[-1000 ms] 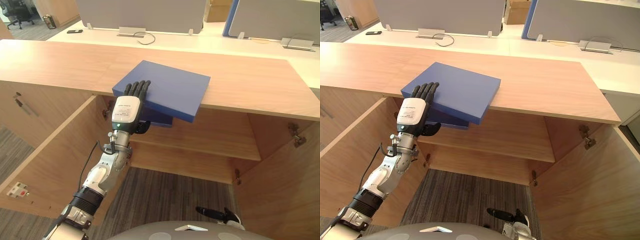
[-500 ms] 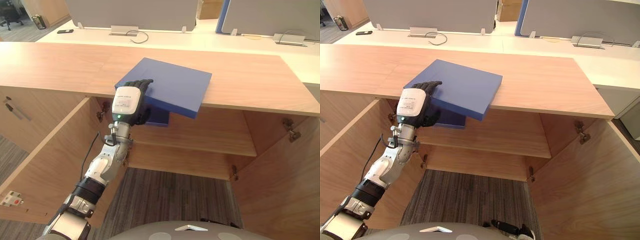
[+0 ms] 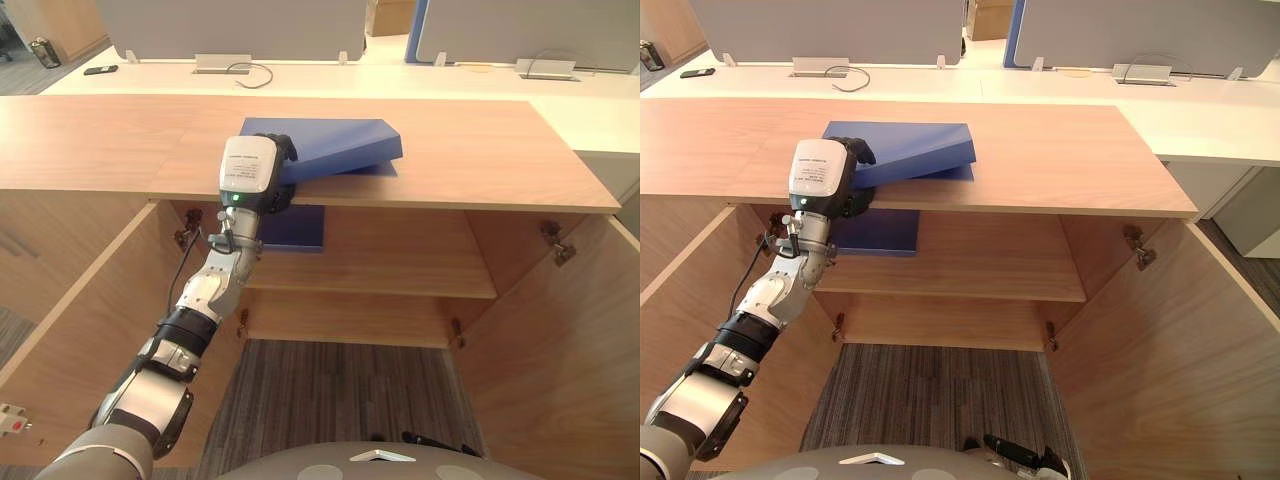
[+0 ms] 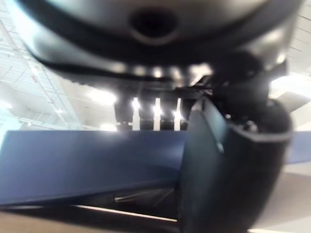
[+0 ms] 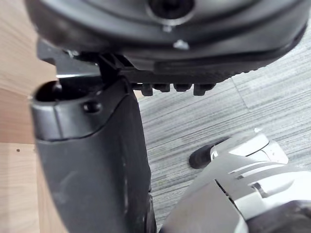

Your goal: Walk over to the cabinet, pick up the folder, carry it to the office cabinet, place the folder inside the office cabinet, then close the office cabinet door

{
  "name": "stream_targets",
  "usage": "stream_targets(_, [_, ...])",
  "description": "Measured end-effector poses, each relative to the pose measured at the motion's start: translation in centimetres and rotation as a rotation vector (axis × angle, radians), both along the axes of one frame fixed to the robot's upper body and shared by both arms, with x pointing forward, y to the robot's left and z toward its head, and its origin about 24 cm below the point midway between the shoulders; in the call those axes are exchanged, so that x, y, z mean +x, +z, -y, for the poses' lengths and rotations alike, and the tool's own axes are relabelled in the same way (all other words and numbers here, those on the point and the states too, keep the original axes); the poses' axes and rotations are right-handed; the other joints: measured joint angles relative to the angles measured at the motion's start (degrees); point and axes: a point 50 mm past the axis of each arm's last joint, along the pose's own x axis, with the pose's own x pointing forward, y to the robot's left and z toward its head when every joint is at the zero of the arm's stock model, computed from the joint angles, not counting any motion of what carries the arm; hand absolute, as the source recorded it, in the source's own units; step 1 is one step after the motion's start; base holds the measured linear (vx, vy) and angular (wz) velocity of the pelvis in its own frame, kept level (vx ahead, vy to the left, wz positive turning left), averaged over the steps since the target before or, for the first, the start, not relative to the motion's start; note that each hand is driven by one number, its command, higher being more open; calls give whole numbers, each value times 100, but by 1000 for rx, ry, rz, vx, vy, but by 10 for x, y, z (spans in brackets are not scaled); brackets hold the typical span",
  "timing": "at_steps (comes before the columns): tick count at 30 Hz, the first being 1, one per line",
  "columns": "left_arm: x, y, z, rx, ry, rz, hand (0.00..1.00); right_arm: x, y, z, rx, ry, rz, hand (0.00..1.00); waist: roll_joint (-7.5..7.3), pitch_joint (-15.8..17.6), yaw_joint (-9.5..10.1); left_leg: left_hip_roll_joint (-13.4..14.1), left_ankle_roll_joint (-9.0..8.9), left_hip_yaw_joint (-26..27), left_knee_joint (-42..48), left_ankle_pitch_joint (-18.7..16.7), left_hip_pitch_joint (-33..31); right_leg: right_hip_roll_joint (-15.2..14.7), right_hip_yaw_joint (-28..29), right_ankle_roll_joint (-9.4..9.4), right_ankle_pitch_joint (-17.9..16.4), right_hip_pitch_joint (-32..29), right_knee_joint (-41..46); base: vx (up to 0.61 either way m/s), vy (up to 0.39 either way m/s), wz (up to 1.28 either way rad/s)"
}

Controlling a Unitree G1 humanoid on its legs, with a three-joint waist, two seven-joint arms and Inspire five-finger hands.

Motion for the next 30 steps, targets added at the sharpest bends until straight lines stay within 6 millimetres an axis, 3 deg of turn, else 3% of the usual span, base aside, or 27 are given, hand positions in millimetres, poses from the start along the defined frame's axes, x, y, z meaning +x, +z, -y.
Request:
stream_targets(5, [10, 7, -13, 6, 79, 6, 0, 2, 0, 0, -1, -4, 10, 100, -15, 24, -97, 9, -6, 138, 0, -11, -1, 24, 140, 25, 26, -80, 0, -30, -36, -15])
stream_targets(9, [0, 13, -7, -26, 64, 35, 0, 3, 0, -3, -1, -22, 21, 100, -44, 86, -120, 11, 24, 137, 1, -31, -3, 31, 154, 26, 28, -89, 28, 10, -39, -3])
stream_targets(13, [-33, 14, 19, -149, -47, 85, 0, 1, 0, -3, -2, -30, 15, 100, -38, 96, -56, 4, 60, 80, 3, -79, 1, 25, 65, 21, 29, -58, 30, 18, -21, 5])
stream_targets(18, [-83, 17, 56, -467, -232, 91, 0, -2, -1, -5, -7, -79, 10, 100, -34, 96, 123, -12, 117, 2, 191, -235, -38, -30, 104, 22, 25, 3, 34, 5, -4, 4])
stream_targets(20, [-103, 18, 76, -613, -383, 35, 0, 11, 0, -7, -13, -68, 17, 100, -29, 99, 268, -18, 154, -70, 335, -295, -128, -71, 100, 26, 22, 11, 86, -16, -16, 9])
stream_targets(23, [-124, 19, 90, -797, -605, -91, 0, 26, 5, -5, -43, -101, 79, 100, 18, 87, 377, -4, 172, -123, 404, -306, -171, -86, 104, 24, 18, -31, 167, -67, -33, 8])
stream_targets(25, [-136, 19, 85, -934, -672, -140, 0, 38, 12, -6, -33, -131, 185, 100, 124, 27, 407, 10, 178, -135, 420, -310, -163, -84, 115, 25, 19, -32, 219, -50, -39, 3])
stream_targets(28, [-141, 19, 62, -1126, -626, -145, 0, 55, 39, -6, -46, -131, 400, 100, 271, -11, 411, 33, 183, -129, 425, -313, -119, -56, 118, 25, 18, -27, 289, -72, -46, -2])
stream_targets(30, [-134, 21, 38, -1213, -541, -81, 0, 64, 60, -2, -72, -126, 519, 100, 235, -11, 412, 16, 157, -129, 453, -355, -116, -81, 135, 97, -100, -41, 342, -106, -52, -3])
